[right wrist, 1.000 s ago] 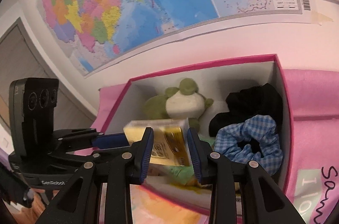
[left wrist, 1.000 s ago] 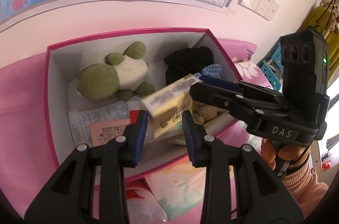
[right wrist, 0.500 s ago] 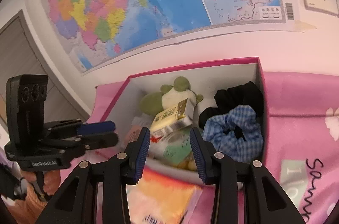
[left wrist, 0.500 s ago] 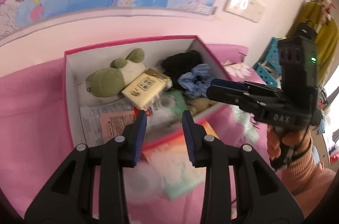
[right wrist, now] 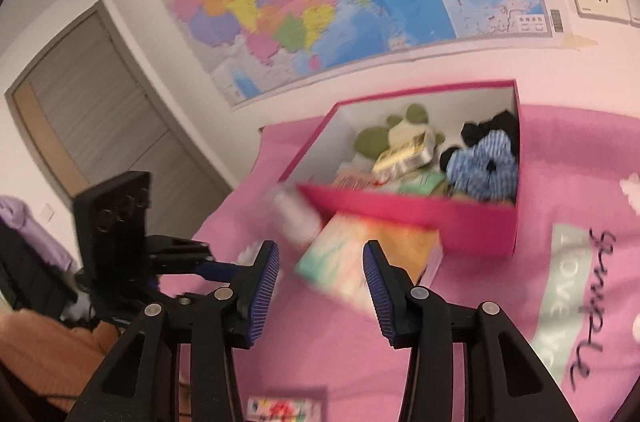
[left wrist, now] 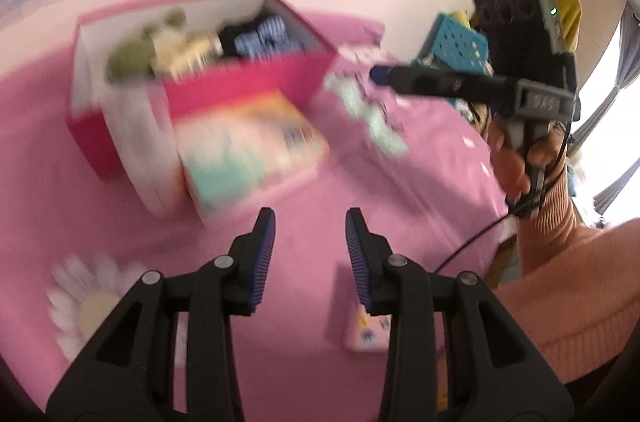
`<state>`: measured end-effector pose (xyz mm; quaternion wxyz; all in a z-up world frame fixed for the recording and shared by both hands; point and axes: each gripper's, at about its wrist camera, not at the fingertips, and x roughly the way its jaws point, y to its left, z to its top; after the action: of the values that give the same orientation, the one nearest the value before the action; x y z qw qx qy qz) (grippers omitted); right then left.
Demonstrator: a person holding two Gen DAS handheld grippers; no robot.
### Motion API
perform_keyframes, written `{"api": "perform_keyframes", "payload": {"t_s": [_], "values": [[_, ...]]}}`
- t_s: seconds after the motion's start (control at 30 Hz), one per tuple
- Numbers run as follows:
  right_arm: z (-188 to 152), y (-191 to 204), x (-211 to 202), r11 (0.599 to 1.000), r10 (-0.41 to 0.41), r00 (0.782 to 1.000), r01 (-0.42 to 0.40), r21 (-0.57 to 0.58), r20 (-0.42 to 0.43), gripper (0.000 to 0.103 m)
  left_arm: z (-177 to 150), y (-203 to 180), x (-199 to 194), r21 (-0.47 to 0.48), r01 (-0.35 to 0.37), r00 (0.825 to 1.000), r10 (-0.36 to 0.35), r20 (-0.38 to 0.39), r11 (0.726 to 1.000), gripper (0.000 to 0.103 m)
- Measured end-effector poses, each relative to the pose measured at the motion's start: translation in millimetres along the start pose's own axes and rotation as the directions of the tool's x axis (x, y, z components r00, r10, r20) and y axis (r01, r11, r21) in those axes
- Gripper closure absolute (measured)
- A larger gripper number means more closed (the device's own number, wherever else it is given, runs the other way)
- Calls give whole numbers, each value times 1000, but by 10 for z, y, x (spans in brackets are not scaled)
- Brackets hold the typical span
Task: Organize soft objects
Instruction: 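Move the open right gripper down to the pink floral tissue pack, then grasp the pink floral tissue pack with the right gripper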
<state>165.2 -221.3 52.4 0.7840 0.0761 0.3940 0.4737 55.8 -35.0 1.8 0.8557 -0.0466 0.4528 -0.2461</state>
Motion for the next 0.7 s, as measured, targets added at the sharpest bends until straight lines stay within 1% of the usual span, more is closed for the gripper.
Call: {"api": "perform_keyframes", "payload": {"t_s": [0.07, 0.17, 0.23, 0.3, 0.33, 0.4, 0.47, 0.5, 0.57, 0.6, 0.7], "values": [[-153, 49, -60, 1000, -23, 999, 23, -11, -32, 58, -156, -19, 60, -21, 19, 999, -20, -31, 1000, 65], [-357, 41, -73, 999, -37, 996, 38, 4, -83, 58, -353, -40, 153, -54, 57, 995, -61, -78, 997, 65], [-516, 34, -26, 999, -43, 991, 45, 14, -130, 58, -469, -61, 227, -74, 80, 989, -89, -119, 994, 65], [-707, 24, 58, 999, -37, 981, 44, 28, -192, 58, -560, -99, 247, -70, 72, 986, -82, -146, 995, 65], [-777, 20, 100, 999, -32, 975, 40, 32, -219, 58, -598, -106, 247, -75, 81, 984, -92, -155, 994, 65], [-907, 25, 194, 999, -23, 962, 34, 35, -271, 58, -676, -108, 266, -105, 120, 975, -137, -173, 987, 65], [-1012, 56, 297, 999, -18, 949, 27, 26, -315, 58, -753, -139, 298, -111, 124, 970, -144, -195, 986, 65], [-1051, 67, 324, 999, -13, 945, 23, 27, -326, 58, -785, -157, 322, -116, 126, 967, -148, -207, 985, 65], [-1127, 76, 374, 999, 13, 938, 0, 38, -346, 58, -827, -177, 382, -143, 157, 956, -187, -228, 977, 65], [-1163, 87, 408, 999, 13, 934, 0, 36, -356, 58, -831, -178, 413, -147, 162, 952, -194, -237, 976, 65], [-1208, 67, 450, 999, 24, 931, -5, 52, -363, 59, -845, -215, 493, -161, 184, 944, -220, -244, 970, 65]]}}
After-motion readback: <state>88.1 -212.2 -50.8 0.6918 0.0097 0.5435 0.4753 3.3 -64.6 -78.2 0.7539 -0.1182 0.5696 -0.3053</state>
